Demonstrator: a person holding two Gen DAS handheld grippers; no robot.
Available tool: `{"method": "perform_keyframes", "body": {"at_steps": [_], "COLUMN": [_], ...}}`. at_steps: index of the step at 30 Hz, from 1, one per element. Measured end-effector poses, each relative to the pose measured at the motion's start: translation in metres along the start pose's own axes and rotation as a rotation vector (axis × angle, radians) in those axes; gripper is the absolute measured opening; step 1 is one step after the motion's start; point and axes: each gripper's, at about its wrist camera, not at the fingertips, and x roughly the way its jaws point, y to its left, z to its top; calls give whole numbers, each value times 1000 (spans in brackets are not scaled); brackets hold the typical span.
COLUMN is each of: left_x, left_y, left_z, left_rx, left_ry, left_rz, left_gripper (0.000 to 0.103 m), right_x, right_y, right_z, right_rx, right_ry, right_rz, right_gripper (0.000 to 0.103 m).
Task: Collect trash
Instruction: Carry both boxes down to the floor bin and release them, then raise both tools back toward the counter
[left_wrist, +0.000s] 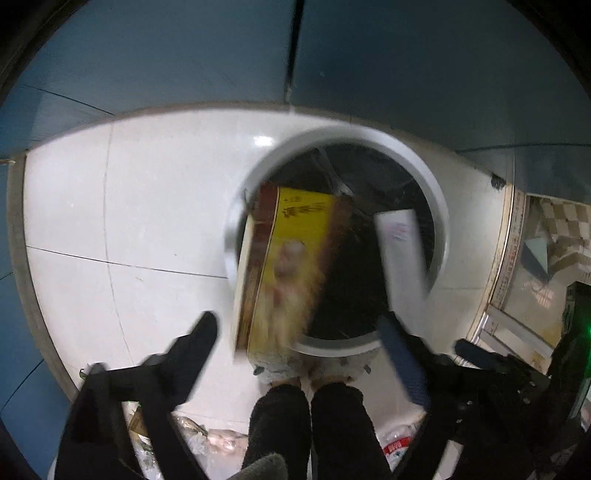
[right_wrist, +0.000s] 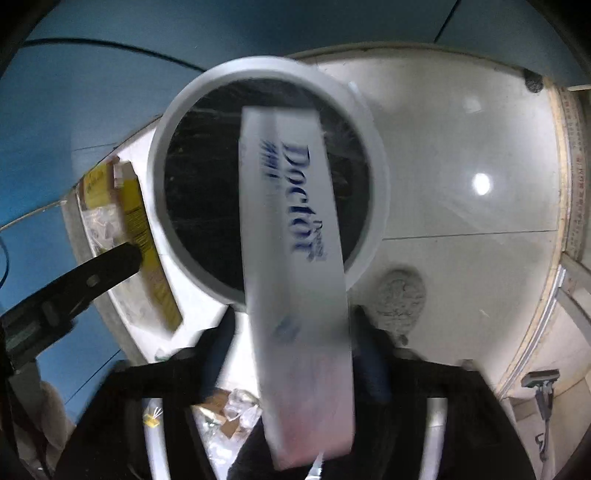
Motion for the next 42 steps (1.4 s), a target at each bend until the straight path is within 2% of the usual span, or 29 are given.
{"method": "perform_keyframes", "body": {"at_steps": [1, 3, 5, 11, 17, 23, 32, 37, 42], "left_x": [-2, -15, -28, -65, -117, -184, -303, -357, -411], "left_y": [3, 7, 18, 31, 36, 31, 28, 32, 31], "left_z": [0, -5, -11, -34, -68, -105, -159, -177, -179], "left_rx": [-1, -1, -3, -9, -15, -4, 32, 39, 30], "left_ry": [-12, -46, -77, -109, -116, -147, -237, -289, -400], "left_rz": [13, 61, 98, 133, 131, 122, 89, 58, 72], "left_gripper": [102, 102, 102, 102, 102, 102, 102, 102, 102], "right_x": [-4, -14, -30, -75, -129, -202, -344, -405, -454], "right_y": [-2, -3, 0, 9, 21, 42, 78, 97, 115], "right_z": [0, -2, -9, -22, -42, -84, -169, -208, -229], "right_rx": [-2, -7, -25, -65, -86, -117, -129, -123, -109], "right_ry": [-15, -46, -95, -185, -205, -258, -360, -386, -413], "right_rz": [-10, -47, -93, -211, -246, -259, -231, -207, -130], "right_gripper": [82, 98, 103, 103, 103, 103, 103, 103, 103]}}
